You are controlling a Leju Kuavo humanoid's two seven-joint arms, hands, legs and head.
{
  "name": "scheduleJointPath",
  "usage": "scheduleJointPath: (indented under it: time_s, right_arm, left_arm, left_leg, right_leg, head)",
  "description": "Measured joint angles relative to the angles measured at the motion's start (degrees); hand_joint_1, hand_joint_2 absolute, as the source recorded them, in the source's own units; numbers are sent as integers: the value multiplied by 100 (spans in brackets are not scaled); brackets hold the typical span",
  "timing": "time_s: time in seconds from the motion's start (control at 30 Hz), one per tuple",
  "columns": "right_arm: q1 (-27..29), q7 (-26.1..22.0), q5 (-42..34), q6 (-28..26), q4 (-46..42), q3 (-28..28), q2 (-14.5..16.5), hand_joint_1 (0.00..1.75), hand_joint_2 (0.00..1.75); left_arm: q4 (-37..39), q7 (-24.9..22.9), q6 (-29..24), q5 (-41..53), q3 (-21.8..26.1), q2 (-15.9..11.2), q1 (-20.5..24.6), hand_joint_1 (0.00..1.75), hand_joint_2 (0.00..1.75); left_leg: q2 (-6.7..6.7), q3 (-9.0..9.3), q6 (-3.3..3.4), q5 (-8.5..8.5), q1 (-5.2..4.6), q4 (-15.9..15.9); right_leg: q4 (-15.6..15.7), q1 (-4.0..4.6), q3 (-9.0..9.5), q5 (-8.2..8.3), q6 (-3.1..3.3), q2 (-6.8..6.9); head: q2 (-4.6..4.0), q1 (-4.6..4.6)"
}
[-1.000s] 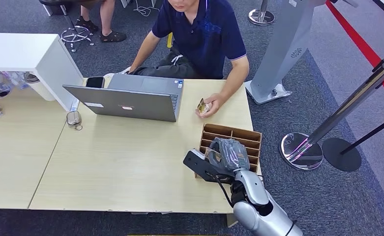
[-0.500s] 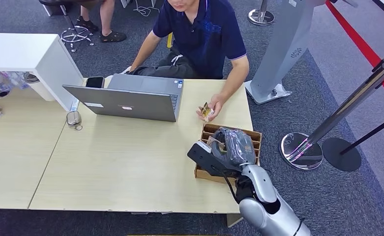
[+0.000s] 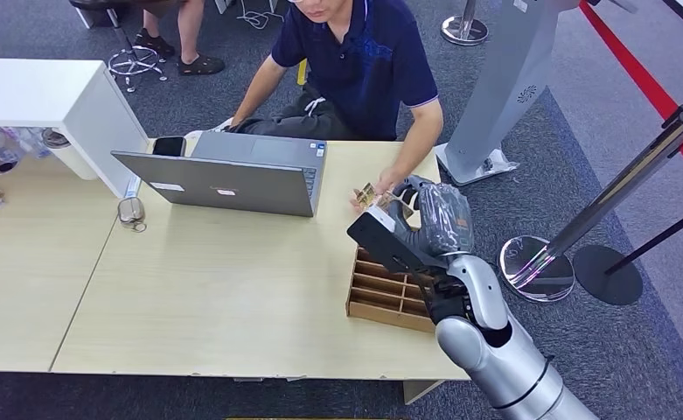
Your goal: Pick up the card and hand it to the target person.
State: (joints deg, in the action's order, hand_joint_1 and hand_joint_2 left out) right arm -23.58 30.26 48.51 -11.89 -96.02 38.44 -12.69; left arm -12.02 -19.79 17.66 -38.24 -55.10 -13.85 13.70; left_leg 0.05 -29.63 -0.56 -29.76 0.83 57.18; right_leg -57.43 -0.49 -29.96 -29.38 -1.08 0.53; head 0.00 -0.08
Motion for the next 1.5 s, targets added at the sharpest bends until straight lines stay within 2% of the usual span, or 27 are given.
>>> scheduleJointPath:
  time_s: [0.27, 0.6, 0.83, 1.1, 1.17, 1.3, 1.33, 1.5]
  right_arm:
    - [-554, -291, -154, -401, 600, -54, 90, 139, 175]
    - [-1188, -659, 56, -1008, 2083, -51, 393, 139, 175]
    - [-1281, -921, 42, -1270, 3228, -50, 637, 135, 175]
    - [-1293, -1051, 99, -1325, 3999, -117, 824, 129, 175]
    - [-1293, -1055, 109, -1329, 4121, -146, 854, 110, 175]
    - [-1292, -1053, 137, -1330, 4301, -185, 899, 12, 175]
    - [-1292, -1045, 155, -1325, 4340, -192, 909, 0, 175]
    - [-1325, -941, 231, -1251, 4605, -197, 968, 0, 175]
  left_arm:
    - [0, -108, 64, 109, -5, 55, 130, 0, 0]
    - [0, -232, 115, 256, -7, 177, 313, 0, 0]
    - [0, -242, 126, 291, -7, 253, 365, 0, 0]
    - [0, -242, 136, 279, -13, 300, 381, 0, 0]
    - [0, -242, 136, 279, -14, 310, 382, 0, 0]
    - [0, -242, 136, 279, -15, 325, 382, 0, 0]
    - [0, -242, 136, 279, -16, 328, 382, 0, 0]
    - [0, -242, 136, 278, -52, 339, 383, 0, 0]
  left_leg:
    - [-1, -2, 0, 0, 0, 0]
    - [-3, -3, 0, 0, 0, 0]
    - [-3, -4, 0, 0, 0, 1]
    - [-2, -3, 0, 0, 0, 1]
    - [-2, -2, 0, 0, 0, 1]
    - [-2, -3, 0, 0, 0, 1]
    - [-2, -3, 0, 0, 0, 1]
    - [-2, -3, 0, 0, 0, 1]
  right_leg:
    - [-1, 0, 0, 0, 0, 2]
    - [-1, 0, 0, 0, 0, 4]
    - [-1, 0, -1, 0, 0, 3]
    - [-1, 0, -2, 0, 0, 3]
    - [-1, 0, -2, 0, 0, 3]
    - [-1, 0, -2, 0, 0, 2]
    - [-1, 0, -3, 0, 0, 2]
    - [-1, 0, -3, 0, 0, 2]
  head:
    - [0, -1]
    - [0, 1]
    - [0, 0]
    - [0, 1]
    - [0, 0]
    - [0, 0]
    - [0, 0]
    - [0, 0]
